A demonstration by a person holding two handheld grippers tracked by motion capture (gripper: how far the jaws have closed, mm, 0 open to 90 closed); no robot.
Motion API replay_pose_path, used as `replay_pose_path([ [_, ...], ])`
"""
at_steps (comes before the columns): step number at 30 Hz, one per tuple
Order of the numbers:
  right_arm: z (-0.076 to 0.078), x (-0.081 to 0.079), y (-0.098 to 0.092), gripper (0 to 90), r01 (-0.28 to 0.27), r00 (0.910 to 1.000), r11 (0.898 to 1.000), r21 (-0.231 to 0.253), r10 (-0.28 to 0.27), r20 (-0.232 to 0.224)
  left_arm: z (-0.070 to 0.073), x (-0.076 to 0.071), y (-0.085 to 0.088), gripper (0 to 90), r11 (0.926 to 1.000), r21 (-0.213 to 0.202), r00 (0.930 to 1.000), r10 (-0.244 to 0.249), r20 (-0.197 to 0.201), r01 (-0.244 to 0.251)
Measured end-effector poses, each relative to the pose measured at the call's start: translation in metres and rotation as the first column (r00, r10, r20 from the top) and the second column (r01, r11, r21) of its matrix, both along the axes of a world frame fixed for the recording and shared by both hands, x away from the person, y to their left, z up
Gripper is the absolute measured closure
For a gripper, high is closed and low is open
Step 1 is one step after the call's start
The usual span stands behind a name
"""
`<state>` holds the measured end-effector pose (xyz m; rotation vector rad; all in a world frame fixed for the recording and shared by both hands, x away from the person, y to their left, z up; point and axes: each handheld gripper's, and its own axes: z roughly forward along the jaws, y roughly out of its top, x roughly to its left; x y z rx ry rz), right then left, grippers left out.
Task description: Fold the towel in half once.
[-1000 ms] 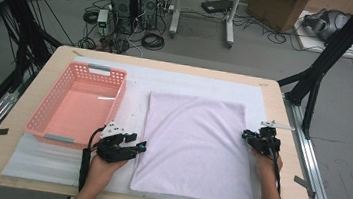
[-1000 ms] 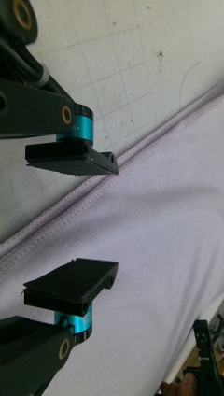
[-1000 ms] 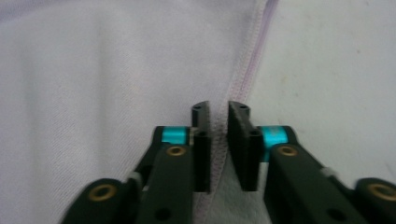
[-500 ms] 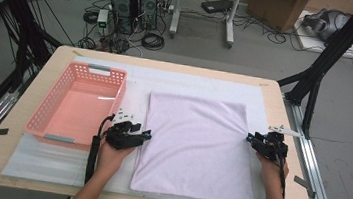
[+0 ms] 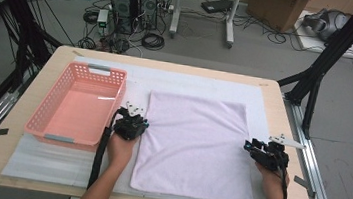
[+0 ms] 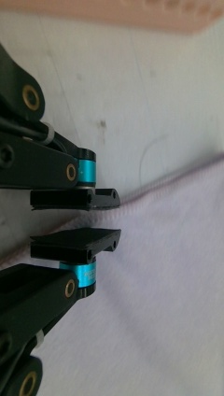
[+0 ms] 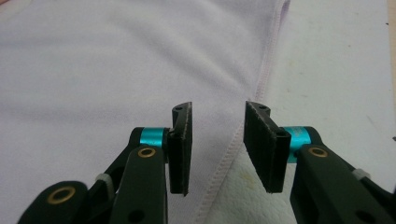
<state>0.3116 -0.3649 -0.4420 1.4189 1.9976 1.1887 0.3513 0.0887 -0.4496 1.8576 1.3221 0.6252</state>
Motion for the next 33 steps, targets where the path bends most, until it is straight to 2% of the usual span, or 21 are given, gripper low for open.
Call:
replay_pose_path([
  [1,0.0,-0.001,0.0,61.8,0.001,1.0,1.0,0.002,-0.001,0.001,0.0,0.001,0.001,77.8,0.9999,-0.011,1.0,0.001,-0.007,-0.001],
  [4,0.002,-0.002,-0.001,61.2,0.006,0.9999,1.0,-0.01,-0.006,0.01,0.0,0.0,0.005,72.0,1.0,-0.004,0.9999,-0.006,-0.011,0.006],
  [7,0.001,-0.003,-0.003,65.5,0.007,1.0,1.0,-0.012,-0.007,0.004,0.002,0.0,0.01,63.8,0.9991,-0.043,0.9997,-0.006,-0.026,0.005],
  [9,0.0,-0.002,0.001,71.2,-0.035,0.9994,0.999,-0.031,0.035,-0.005,0.003,-0.001,0.013,57.8,0.9975,-0.066,0.9993,-0.028,-0.027,0.026],
  [11,-0.001,-0.002,0.009,76.4,-0.082,0.9966,0.994,-0.071,0.082,-0.009,0.004,-0.005,0.016,53.8,0.9921,-0.111,0.9983,-0.058,0.006,0.059],
  [12,-0.003,-0.001,0.012,77.9,-0.101,0.9948,0.991,-0.091,0.1,-0.017,0.004,-0.006,0.017,52.7,0.9884,-0.132,0.9972,-0.073,0.017,0.075],
  [13,-0.004,-0.001,0.015,78.4,-0.105,0.9941,0.986,-0.129,0.1,-0.041,0.004,-0.007,0.019,50.2,0.9816,-0.166,0.9955,-0.091,0.026,0.094],
  [14,-0.006,0.0,0.016,78.5,-0.102,0.9941,0.982,-0.161,0.095,-0.053,0.004,-0.008,0.02,46.7,0.9782,-0.178,0.9941,-0.104,0.032,0.108],
  [15,-0.006,-0.001,0.014,78.5,-0.097,0.994,0.984,-0.146,0.089,-0.063,0.004,-0.008,0.022,45.2,0.975,-0.187,0.9927,-0.115,0.036,0.12],
  [16,-0.005,-0.001,0.012,78.5,-0.096,0.9935,0.985,-0.142,0.086,-0.074,0.004,-0.009,0.023,44.4,0.9675,-0.212,0.9903,-0.131,0.046,0.138],
  [18,-0.001,-0.004,0.01,72.4,-0.078,0.9956,0.98,-0.186,0.067,-0.066,0.006,-0.01,0.025,40.6,0.952,-0.252,0.9844,-0.16,0.074,0.173],
  [19,0.001,-0.005,0.008,68.6,-0.077,0.996,0.98,-0.183,0.068,-0.058,0.008,-0.011,0.026,39.5,0.9394,-0.283,0.9806,-0.178,0.081,0.194],
  [20,0.003,-0.007,0.005,64.7,-0.084,0.9959,0.984,-0.154,0.078,-0.046,0.008,-0.011,0.026,38.6,0.9277,-0.307,0.977,-0.195,0.087,0.212],
  [23,0.01,-0.013,-0.001,54.0,-0.093,0.9956,0.991,-0.096,0.094,0.005,0.01,-0.013,0.026,34.0,0.9174,-0.313,0.969,-0.227,0.098,0.246],
  [26,0.013,-0.018,-0.002,45.0,-0.119,0.9922,0.989,-0.085,0.121,0.028,0.013,-0.016,0.027,26.9,0.9236,-0.299,0.97,-0.215,0.114,0.24],
  [28,0.014,-0.02,-0.002,38.4,-0.131,0.9901,0.988,-0.076,0.134,0.041,0.014,-0.018,0.028,18.7,0.9306,-0.289,0.9729,-0.198,0.119,0.225],
  [30,0.016,-0.022,-0.003,33.1,-0.129,0.99,0.99,-0.061,0.132,0.05,0.015,-0.019,0.03,16.7,0.928,-0.292,0.9704,-0.2,0.135,0.232],
  [33,0.017,-0.023,-0.005,30.2,-0.129,0.9893,0.99,-0.054,0.132,0.061,0.016,-0.021,0.031,16.7,0.9286,-0.283,0.9679,-0.205,0.145,0.24],
])
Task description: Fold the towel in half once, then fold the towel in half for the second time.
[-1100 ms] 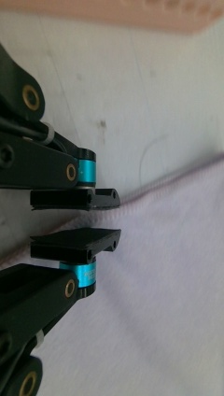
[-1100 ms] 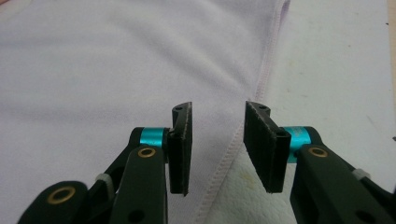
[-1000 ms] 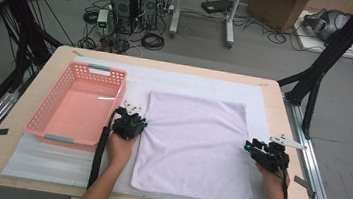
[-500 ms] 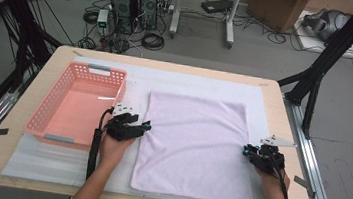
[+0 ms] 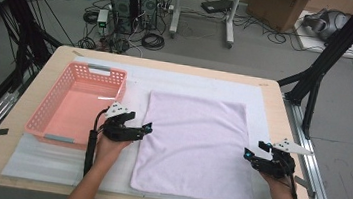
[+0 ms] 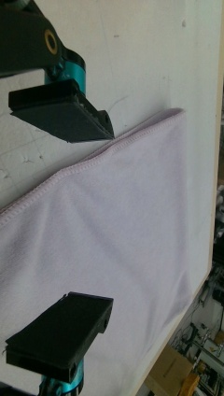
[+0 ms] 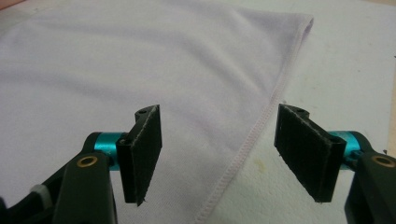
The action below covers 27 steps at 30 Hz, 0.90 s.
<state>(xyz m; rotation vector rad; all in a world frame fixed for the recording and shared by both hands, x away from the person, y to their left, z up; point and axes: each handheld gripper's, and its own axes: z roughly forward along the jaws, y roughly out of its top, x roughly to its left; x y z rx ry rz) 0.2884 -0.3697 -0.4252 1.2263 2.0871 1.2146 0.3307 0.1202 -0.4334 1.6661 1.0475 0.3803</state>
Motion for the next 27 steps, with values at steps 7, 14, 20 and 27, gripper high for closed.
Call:
replay_pose_path([
  [7,-0.002,0.001,0.003,24.7,-0.026,0.9996,1.0,0.007,0.026,0.009,0.001,-0.002,-0.005,16.7,0.9996,-0.001,0.9996,-0.027,0.012,0.027],
  [14,-0.001,0.004,0.004,24.6,-0.031,0.9993,0.999,0.009,0.031,0.02,0.003,0.0,-0.006,16.7,0.9987,-0.028,0.9988,-0.042,0.025,0.043],
  [20,-0.002,0.005,0.005,24.5,-0.028,0.9996,1.0,0.011,0.028,0.009,0.001,0.002,-0.009,16.7,0.9966,-0.05,0.9952,-0.062,0.076,0.065],
  [27,-0.006,0.014,0.007,21.6,-0.022,0.9995,1.0,0.013,0.023,-0.022,0.007,0.017,-0.011,16.8,0.9985,-0.002,0.9979,-0.055,0.033,0.055],
])
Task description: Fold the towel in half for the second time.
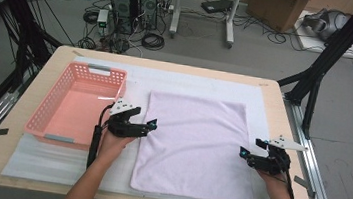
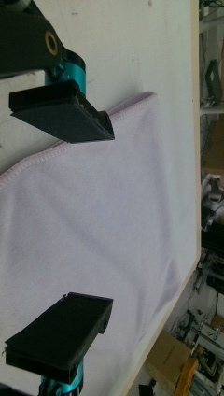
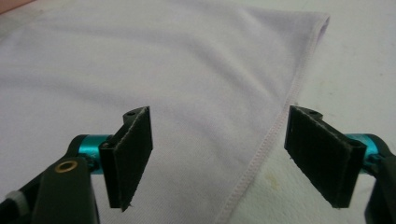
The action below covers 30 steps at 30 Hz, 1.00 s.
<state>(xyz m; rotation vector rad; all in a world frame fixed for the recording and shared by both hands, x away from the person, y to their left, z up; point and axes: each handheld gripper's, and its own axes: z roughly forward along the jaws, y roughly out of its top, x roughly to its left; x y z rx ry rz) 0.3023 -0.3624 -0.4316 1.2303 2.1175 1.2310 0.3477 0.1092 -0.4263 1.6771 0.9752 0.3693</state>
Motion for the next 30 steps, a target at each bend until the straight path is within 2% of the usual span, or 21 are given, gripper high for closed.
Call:
replay_pose_path([
  [2,-0.001,0.005,0.001,21.6,0.0,1.0,1.0,-0.004,0.0,-0.009,0.003,0.007,-0.002,16.9,0.9998,0.02,1.0,0.001,-0.008,-0.001],
  [5,-0.002,0.016,0.001,21.6,0.005,0.9993,1.0,-0.017,-0.006,-0.036,0.004,0.02,-0.005,16.7,0.9997,0.023,0.9994,0.01,-0.033,-0.009],
  [8,-0.001,0.029,-0.002,21.6,0.017,0.9976,0.999,-0.028,-0.019,-0.067,0.003,0.032,-0.01,16.8,0.9984,0.041,0.9981,0.041,-0.046,-0.04],
  [11,0.002,0.041,-0.007,21.7,0.044,0.9952,0.999,-0.006,-0.044,-0.087,-0.001,0.045,-0.016,18.9,0.9975,0.033,0.9917,0.066,-0.111,-0.062],
  [13,0.003,0.047,-0.01,21.7,0.059,0.9937,0.998,0.01,-0.058,-0.096,-0.003,0.052,-0.018,22.7,0.9958,0.043,0.9882,0.086,-0.127,-0.081],
  [16,0.002,0.056,-0.013,22.1,0.071,0.9911,0.997,0.022,-0.069,-0.114,-0.008,0.063,-0.017,22.7,0.9913,0.052,0.9817,0.127,-0.141,-0.121],
  [18,0.0,0.06,-0.013,22.4,0.071,0.9891,0.997,0.024,-0.067,-0.131,-0.011,0.07,-0.017,22.7,0.9876,0.082,0.9779,0.145,-0.15,-0.134],
  [20,0.0,0.063,-0.013,22.9,0.071,0.9884,0.997,0.019,-0.067,-0.136,-0.013,0.074,-0.016,22.9,0.987,0.084,0.9795,0.147,-0.137,-0.137],
  [23,0.0,0.069,-0.011,23.5,0.071,0.9885,0.997,0.016,-0.068,-0.135,-0.022,0.079,-0.016,24.2,0.982,0.122,0.9736,0.163,-0.16,-0.144],
  [24,0.0,0.071,-0.011,24.0,0.074,0.9879,0.997,0.017,-0.071,-0.138,-0.025,0.08,-0.016,24.9,0.9803,0.132,0.9705,0.169,-0.172,-0.147],
  [26,0.0,0.076,-0.01,26.4,0.078,0.9871,0.997,0.009,-0.076,-0.141,-0.024,0.082,-0.016,30.0,0.9775,0.134,0.9681,0.184,-0.17,-0.162],
  [28,-0.002,0.081,-0.01,27.2,0.095,0.9851,0.995,0.006,-0.093,-0.145,-0.024,0.087,-0.018,30.1,0.9669,0.198,0.9632,0.197,-0.183,-0.16],
  [30,-0.004,0.087,-0.009,28.0,0.111,0.9812,0.994,0.001,-0.109,-0.16,-0.023,0.091,-0.02,30.9,0.9634,0.22,0.9626,0.196,-0.187,-0.154],
])
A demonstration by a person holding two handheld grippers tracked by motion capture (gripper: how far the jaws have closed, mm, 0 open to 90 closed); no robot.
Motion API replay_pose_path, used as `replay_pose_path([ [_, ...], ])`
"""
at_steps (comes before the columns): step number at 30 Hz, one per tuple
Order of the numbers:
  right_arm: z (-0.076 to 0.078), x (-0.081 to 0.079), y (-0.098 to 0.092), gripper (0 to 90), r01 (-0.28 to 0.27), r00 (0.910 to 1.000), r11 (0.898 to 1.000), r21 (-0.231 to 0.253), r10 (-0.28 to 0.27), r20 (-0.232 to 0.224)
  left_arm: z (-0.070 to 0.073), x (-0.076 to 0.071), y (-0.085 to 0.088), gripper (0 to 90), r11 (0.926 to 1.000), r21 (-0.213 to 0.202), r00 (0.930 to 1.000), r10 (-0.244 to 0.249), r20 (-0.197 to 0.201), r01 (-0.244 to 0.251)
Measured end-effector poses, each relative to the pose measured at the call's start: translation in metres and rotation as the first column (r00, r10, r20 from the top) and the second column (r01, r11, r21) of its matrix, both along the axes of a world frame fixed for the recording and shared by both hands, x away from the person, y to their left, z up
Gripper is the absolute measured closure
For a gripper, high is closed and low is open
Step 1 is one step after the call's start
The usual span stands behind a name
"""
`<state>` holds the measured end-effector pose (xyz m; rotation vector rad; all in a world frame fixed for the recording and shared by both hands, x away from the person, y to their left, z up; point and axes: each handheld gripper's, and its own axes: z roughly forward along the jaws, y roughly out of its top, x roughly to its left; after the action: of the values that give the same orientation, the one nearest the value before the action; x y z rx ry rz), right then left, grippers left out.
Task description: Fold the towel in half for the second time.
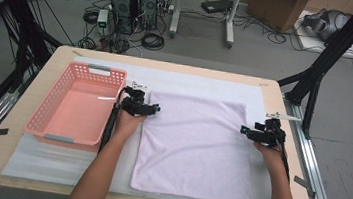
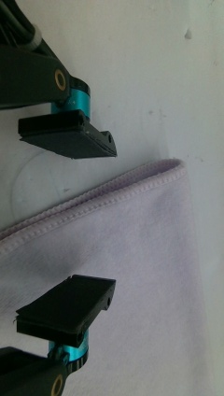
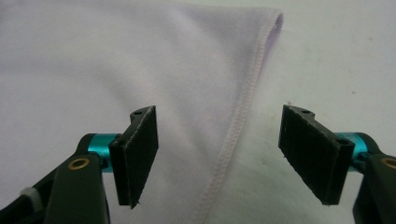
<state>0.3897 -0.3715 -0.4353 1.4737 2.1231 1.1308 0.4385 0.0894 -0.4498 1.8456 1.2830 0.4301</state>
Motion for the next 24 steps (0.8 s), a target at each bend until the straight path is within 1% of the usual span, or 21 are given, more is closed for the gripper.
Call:
replay_pose_path([
  [2,-0.001,0.006,0.001,29.4,0.019,0.9997,1.0,-0.013,-0.019,-0.013,0.0,0.004,-0.003,32.3,0.9996,0.029,1.0,-0.005,0.004,0.005],
  [4,-0.001,0.013,0.002,31.4,0.037,0.999,0.999,-0.021,-0.037,-0.024,-0.001,0.006,-0.005,33.7,0.9992,0.039,0.9998,0.004,0.018,-0.005],
  [5,-0.001,0.015,0.003,31.9,0.047,0.9985,0.999,-0.026,-0.048,-0.027,-0.001,0.006,-0.006,34.6,0.9984,0.056,0.9999,0.004,0.016,-0.005],
  [6,-0.001,0.018,0.004,32.8,0.057,0.9978,0.998,-0.022,-0.058,-0.032,-0.001,0.006,-0.009,34.6,0.9964,0.085,0.9997,0.004,0.023,-0.006],
  [7,-0.002,0.022,0.005,34.2,0.066,0.9973,0.997,-0.028,-0.067,-0.031,0.0,0.006,-0.011,35.5,0.9942,0.107,0.9996,0.0,0.028,-0.003],
  [8,-0.002,0.024,0.006,34.4,0.073,0.9966,0.997,-0.032,-0.075,-0.036,0.0,0.005,-0.011,36.5,0.9937,0.112,0.9996,0.0,0.028,-0.003],
  [11,-0.006,0.033,0.011,41.6,0.104,0.9929,0.992,-0.073,-0.107,-0.051,0.001,0.005,-0.01,45.1,0.9941,0.106,0.9993,0.024,0.028,-0.026],
  [12,-0.006,0.035,0.013,43.9,0.113,0.9919,0.991,-0.077,-0.117,-0.048,0.001,0.004,-0.012,49.5,0.9946,0.104,0.9995,0.004,0.031,-0.008],
  [13,-0.006,0.037,0.015,46.8,0.119,0.9917,0.99,-0.081,-0.122,-0.04,0.001,0.003,-0.014,60.7,0.9951,0.098,0.9994,-0.014,0.032,0.011],
  [14,-0.007,0.038,0.016,46.7,0.124,0.991,0.989,-0.086,-0.128,-0.041,0.001,0.003,-0.016,69.9,0.9948,0.094,0.9986,-0.042,0.034,0.038],
  [15,-0.007,0.04,0.018,47.5,0.126,0.9908,0.988,-0.092,-0.13,-0.039,0.001,0.002,-0.018,78.3,0.9954,0.088,0.9986,-0.041,0.034,0.038],
  [16,-0.007,0.042,0.019,48.8,0.127,0.9906,0.986,-0.107,-0.132,-0.038,0.001,0.003,-0.018,80.7,0.9967,0.076,0.9991,-0.031,0.028,0.029],
  [17,-0.006,0.043,0.019,50.5,0.129,0.9904,0.985,-0.116,-0.134,-0.036,0.0,0.003,-0.018,81.9,0.9985,0.053,0.9996,-0.017,0.023,0.016],
  [18,-0.006,0.044,0.02,50.8,0.132,0.9897,0.984,-0.12,-0.138,-0.038,0.0,0.004,-0.016,82.6,0.9995,0.029,0.9999,-0.009,0.008,0.008],
  [20,-0.005,0.046,0.021,55.0,0.143,0.9874,0.982,-0.122,-0.15,-0.05,-0.001,0.006,-0.012,83.7,0.9997,-0.024,0.9998,0.008,-0.018,-0.009],
  [21,-0.005,0.046,0.023,62.5,0.152,0.9858,0.981,-0.122,-0.159,-0.053,-0.001,0.007,-0.01,84.1,0.9984,-0.054,0.9994,0.014,-0.032,-0.016],
  [22,-0.005,0.046,0.024,78.3,0.127,0.9892,0.987,-0.094,-0.133,-0.06,-0.002,0.008,-0.008,84.3,0.997,-0.073,0.9989,0.023,-0.041,-0.026],
  [23,-0.005,0.046,0.025,81.1,0.111,0.9912,0.991,-0.079,-0.116,-0.063,-0.002,0.008,-0.007,84.5,0.9951,-0.094,0.9983,0.025,-0.053,-0.03],
  [24,-0.005,0.046,0.028,84.2,0.111,0.9912,0.989,-0.094,-0.117,-0.061,-0.002,0.009,-0.006,84.7,0.9947,-0.097,0.998,0.028,-0.057,-0.033],
])
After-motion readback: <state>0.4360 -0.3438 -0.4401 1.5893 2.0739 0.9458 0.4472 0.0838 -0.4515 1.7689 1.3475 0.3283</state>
